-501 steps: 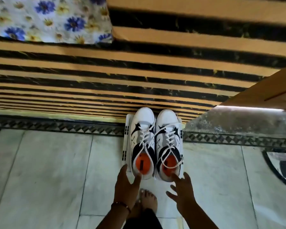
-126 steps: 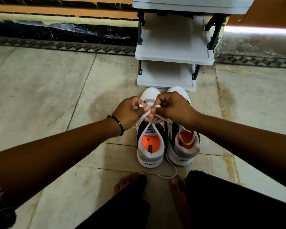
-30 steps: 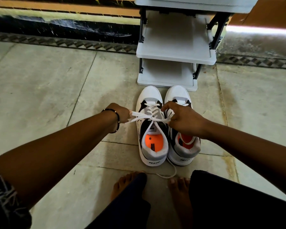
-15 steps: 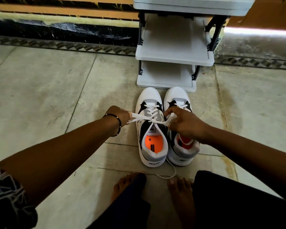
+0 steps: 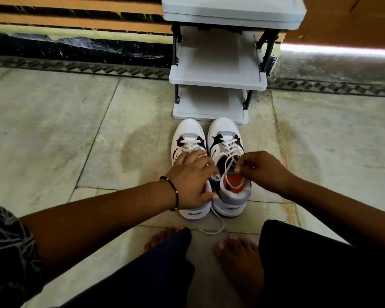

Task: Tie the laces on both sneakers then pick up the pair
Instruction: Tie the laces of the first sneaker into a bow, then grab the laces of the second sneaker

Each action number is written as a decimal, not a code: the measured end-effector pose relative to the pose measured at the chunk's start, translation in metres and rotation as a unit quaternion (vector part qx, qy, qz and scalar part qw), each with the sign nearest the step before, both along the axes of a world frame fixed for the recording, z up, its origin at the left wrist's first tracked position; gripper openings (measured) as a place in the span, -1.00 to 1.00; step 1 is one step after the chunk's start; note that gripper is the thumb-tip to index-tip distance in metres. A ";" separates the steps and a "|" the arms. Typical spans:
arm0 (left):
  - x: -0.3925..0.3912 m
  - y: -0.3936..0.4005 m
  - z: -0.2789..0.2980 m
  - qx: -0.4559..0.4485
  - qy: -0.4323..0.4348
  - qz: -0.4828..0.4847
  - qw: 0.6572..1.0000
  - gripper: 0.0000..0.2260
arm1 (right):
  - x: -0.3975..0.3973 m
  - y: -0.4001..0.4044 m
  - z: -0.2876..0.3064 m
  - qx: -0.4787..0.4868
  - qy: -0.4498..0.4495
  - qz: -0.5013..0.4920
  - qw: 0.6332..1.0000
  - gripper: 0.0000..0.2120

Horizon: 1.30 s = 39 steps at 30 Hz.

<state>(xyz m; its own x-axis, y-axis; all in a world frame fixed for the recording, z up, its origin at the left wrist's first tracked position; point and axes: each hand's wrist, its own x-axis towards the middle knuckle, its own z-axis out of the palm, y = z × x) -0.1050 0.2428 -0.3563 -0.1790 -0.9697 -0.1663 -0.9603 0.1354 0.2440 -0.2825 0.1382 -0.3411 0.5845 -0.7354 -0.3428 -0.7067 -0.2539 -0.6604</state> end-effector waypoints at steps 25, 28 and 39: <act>-0.003 -0.071 0.011 0.153 0.011 0.140 0.978 -0.70 | 0.008 -0.012 0.007 -0.195 0.068 0.117 0.971 -0.56; -0.004 -0.084 0.006 0.168 -0.054 0.138 0.975 -0.74 | 0.022 0.006 -0.005 -0.137 0.129 0.134 0.973 -0.58; -0.008 -0.089 0.017 0.182 0.259 0.275 0.908 -0.73 | 0.011 -0.054 0.038 0.217 -0.083 -0.060 0.971 -0.81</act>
<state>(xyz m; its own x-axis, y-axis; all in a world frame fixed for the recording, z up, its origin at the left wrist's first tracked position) -0.1135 0.1541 -0.3391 0.1694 -0.8343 -0.5246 -0.6020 -0.5091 0.6151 -0.2712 0.0837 -0.3032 0.5772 -0.6092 -0.5439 -0.5881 0.1521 -0.7944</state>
